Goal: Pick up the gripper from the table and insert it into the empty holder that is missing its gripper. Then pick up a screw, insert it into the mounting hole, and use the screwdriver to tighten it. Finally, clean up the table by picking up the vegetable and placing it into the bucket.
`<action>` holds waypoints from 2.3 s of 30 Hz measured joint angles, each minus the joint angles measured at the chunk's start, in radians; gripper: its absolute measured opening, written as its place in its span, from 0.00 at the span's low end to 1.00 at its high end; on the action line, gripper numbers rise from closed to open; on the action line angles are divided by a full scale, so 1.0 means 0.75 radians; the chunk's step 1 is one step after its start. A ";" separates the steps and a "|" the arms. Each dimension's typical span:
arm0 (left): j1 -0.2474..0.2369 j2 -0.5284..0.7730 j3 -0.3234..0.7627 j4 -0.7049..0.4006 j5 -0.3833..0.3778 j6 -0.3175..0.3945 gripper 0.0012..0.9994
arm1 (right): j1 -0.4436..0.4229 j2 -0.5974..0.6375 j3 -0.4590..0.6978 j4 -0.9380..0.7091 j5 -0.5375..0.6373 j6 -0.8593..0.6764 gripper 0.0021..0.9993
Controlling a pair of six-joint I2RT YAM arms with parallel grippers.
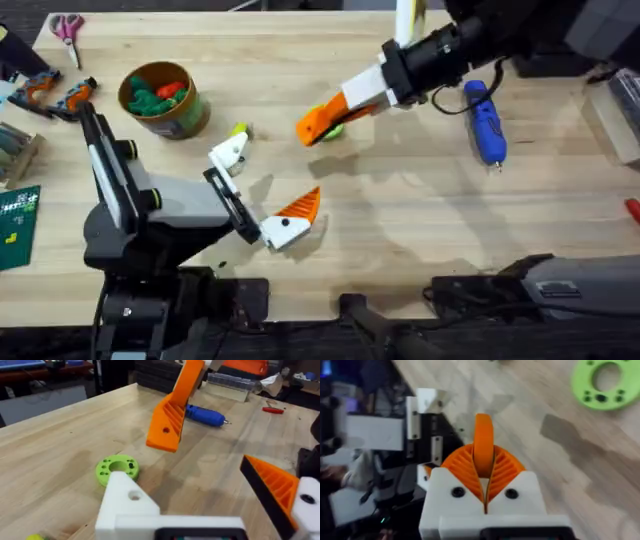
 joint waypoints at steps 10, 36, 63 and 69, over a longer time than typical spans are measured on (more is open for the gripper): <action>0.000 0.000 0.000 -0.004 0.030 0.049 0.99 | 0.004 0.322 0.001 0.013 -0.550 -0.207 0.01; 0.000 0.000 0.000 -0.004 0.031 0.061 0.99 | 0.087 0.463 -0.011 0.043 -0.843 -0.366 0.01; 0.000 0.000 0.000 -0.004 0.031 0.060 0.99 | 0.087 0.541 -0.017 0.188 -0.926 -0.221 0.01; 0.000 0.000 0.000 -0.004 0.031 0.060 0.99 | 0.089 0.542 -0.017 0.190 -0.900 -0.182 0.01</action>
